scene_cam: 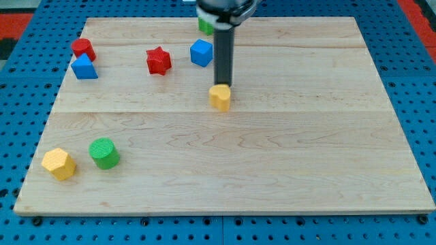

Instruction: Push the yellow heart into the green circle

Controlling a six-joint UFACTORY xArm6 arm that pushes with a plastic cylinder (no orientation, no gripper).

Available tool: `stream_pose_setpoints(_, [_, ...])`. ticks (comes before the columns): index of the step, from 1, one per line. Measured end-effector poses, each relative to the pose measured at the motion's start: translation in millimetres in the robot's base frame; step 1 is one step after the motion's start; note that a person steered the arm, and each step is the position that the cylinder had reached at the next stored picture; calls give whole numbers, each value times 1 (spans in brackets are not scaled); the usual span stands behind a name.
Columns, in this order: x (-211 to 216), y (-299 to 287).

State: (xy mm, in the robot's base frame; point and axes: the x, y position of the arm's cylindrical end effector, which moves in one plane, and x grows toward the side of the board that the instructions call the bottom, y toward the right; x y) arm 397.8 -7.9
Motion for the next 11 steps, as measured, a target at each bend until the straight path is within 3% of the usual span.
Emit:
stream_pose_setpoints(2, [20, 37])
stream_pose_setpoints(5, [103, -65])
stream_pose_setpoints(6, [111, -93])
stream_pose_setpoints(7, [94, -97])
stream_pose_setpoints(8, [108, -149])
stream_pose_setpoints(9, [94, -127])
stream_pose_setpoints(11, [-19, 21])
